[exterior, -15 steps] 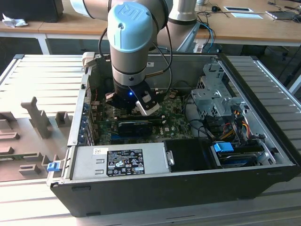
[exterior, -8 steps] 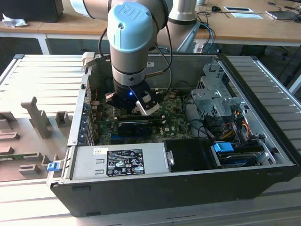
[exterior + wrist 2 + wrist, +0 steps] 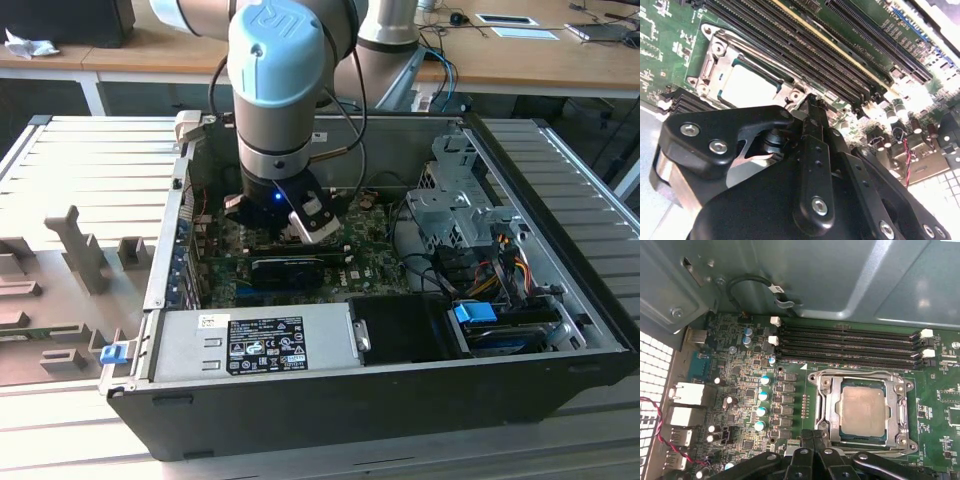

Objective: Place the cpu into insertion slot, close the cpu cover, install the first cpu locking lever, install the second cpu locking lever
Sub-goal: 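Install the second cpu locking lever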

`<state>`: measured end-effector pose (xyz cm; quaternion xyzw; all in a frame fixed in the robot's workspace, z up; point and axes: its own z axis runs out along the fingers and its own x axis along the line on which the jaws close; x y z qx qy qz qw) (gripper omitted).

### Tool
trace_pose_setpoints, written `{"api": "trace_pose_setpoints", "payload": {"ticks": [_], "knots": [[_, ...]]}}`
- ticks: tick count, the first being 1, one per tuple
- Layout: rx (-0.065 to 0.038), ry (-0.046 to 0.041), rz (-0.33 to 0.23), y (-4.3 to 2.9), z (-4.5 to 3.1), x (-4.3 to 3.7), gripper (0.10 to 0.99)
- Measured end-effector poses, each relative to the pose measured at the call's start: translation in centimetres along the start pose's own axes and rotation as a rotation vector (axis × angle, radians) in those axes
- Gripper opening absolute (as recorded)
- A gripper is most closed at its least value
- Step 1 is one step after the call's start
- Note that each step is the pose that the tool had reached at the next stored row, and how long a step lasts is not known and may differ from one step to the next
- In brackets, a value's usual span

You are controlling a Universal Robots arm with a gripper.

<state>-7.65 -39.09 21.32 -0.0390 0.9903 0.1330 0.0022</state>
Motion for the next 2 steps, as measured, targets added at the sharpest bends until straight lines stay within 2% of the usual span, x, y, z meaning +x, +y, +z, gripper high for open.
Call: {"api": "trace_pose_setpoints", "payload": {"ticks": [2], "knots": [[0.000,0.0000,0.000,0.05,-0.17,0.00,0.106]]}}
